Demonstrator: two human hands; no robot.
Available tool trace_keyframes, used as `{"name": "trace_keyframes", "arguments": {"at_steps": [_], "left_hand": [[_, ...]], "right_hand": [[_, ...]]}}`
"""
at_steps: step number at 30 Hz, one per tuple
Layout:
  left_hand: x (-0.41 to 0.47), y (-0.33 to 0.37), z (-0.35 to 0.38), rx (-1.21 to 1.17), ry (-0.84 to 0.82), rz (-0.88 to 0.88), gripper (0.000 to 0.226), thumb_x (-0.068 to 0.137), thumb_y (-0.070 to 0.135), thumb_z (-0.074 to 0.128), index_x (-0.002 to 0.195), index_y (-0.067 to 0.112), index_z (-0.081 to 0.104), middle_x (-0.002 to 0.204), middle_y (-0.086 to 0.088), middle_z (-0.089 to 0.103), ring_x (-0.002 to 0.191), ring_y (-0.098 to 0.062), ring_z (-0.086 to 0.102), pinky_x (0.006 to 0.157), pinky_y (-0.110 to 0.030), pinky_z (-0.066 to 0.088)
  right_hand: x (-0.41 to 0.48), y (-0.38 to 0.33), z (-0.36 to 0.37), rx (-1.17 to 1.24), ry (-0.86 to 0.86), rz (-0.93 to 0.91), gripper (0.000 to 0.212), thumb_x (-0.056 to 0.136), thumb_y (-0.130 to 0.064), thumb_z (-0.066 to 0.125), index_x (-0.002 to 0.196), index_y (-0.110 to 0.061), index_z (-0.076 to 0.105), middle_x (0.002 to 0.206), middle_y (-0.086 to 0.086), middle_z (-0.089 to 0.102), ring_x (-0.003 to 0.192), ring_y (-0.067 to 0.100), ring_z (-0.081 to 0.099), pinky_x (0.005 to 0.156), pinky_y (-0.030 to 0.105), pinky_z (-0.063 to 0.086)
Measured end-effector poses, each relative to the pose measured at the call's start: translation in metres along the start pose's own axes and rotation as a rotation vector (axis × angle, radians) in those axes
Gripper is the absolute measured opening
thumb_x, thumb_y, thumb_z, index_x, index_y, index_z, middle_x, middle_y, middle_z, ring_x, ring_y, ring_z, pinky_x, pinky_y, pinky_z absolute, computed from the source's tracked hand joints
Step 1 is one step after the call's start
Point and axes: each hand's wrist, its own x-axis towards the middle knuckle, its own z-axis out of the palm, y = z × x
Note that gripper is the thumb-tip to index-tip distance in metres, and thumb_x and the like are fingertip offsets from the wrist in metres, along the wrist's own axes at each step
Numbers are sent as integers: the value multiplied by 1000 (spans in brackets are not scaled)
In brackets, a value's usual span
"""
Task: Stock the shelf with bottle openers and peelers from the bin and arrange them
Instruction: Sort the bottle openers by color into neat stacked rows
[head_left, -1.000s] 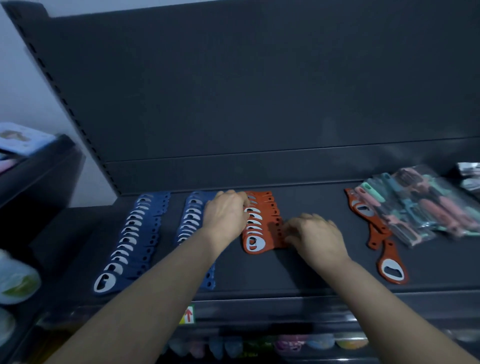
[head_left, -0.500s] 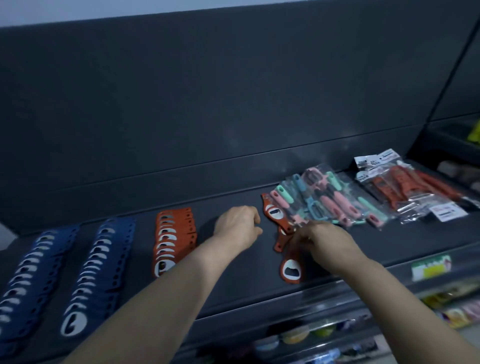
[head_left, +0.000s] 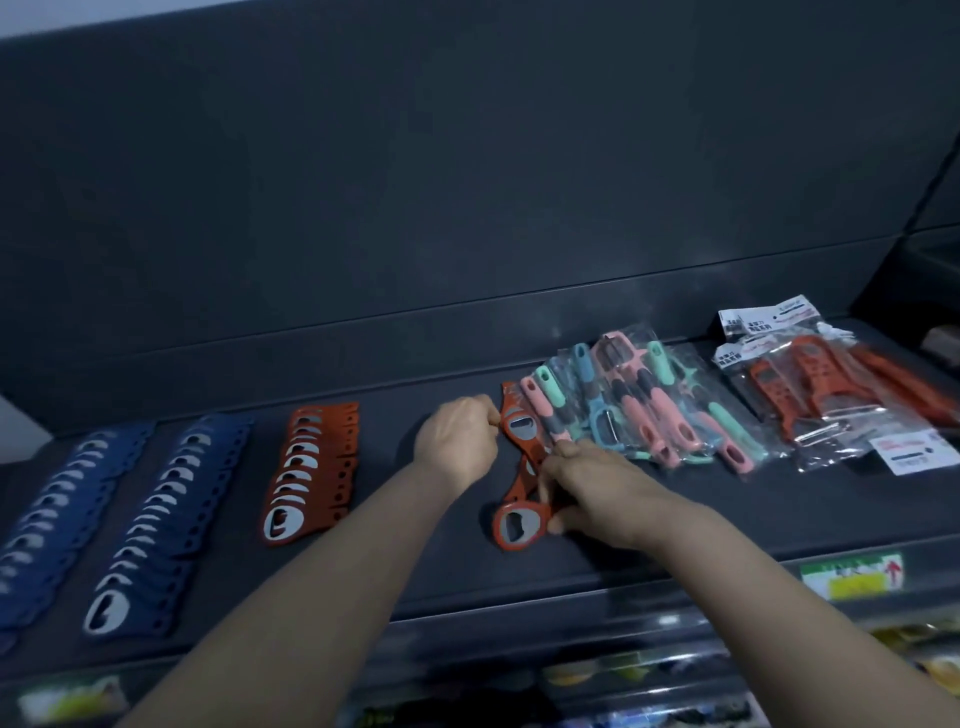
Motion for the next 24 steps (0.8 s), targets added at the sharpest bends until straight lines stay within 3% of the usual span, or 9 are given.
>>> {"name": "trace_keyframes", "arguments": {"at_steps": [2, 7, 11, 15, 20, 24], "left_hand": [[2, -4, 0, 0, -7, -23, 27, 96, 12, 46, 112, 23, 64, 117, 1, 65, 111, -20, 57, 89, -32, 48], [9, 1, 12, 37, -90, 118, 35, 98, 10, 42, 121, 30, 60, 126, 5, 56, 115, -20, 42, 97, -38, 41], [8, 5, 16, 157, -98, 120, 19, 98, 32, 46, 109, 26, 60, 122, 4, 55, 116, -21, 40, 98, -41, 36], [5, 0, 1, 287, -104, 23, 30, 86, 52, 59, 94, 23, 64, 114, 1, 54, 115, -21, 40, 100, -40, 36], [5, -9, -5, 107, -234, -38, 58, 80, 47, 69, 130, 24, 50, 128, 0, 48, 122, -23, 41, 103, -38, 39], [1, -12, -5, -23, -158, -71, 47, 79, 40, 72, 121, 22, 60, 122, -1, 48, 119, -19, 46, 102, -34, 42]], "right_hand": [[-1, 5, -1, 118, 74, 58, 20, 78, -29, 74, 84, -29, 55, 91, -12, 55, 92, 12, 53, 79, 29, 43], [-5, 18, -15, 159, 321, 212, 17, 85, -30, 67, 90, -28, 51, 88, -9, 62, 91, 18, 57, 68, 29, 38], [-2, 24, -20, 56, 451, 268, 21, 87, -36, 64, 96, -23, 50, 91, -5, 59, 91, 22, 55, 67, 30, 35], [7, 23, -15, 54, 471, 294, 21, 88, -36, 62, 100, -24, 51, 93, -2, 61, 95, 23, 55, 69, 33, 43], [12, 14, -11, 61, 429, 271, 22, 87, -37, 62, 103, -26, 53, 99, -1, 63, 98, 21, 56, 67, 28, 34], [13, 11, -8, 64, 427, 240, 21, 87, -35, 63, 103, -25, 53, 99, -1, 63, 96, 21, 58, 68, 28, 38]]}}
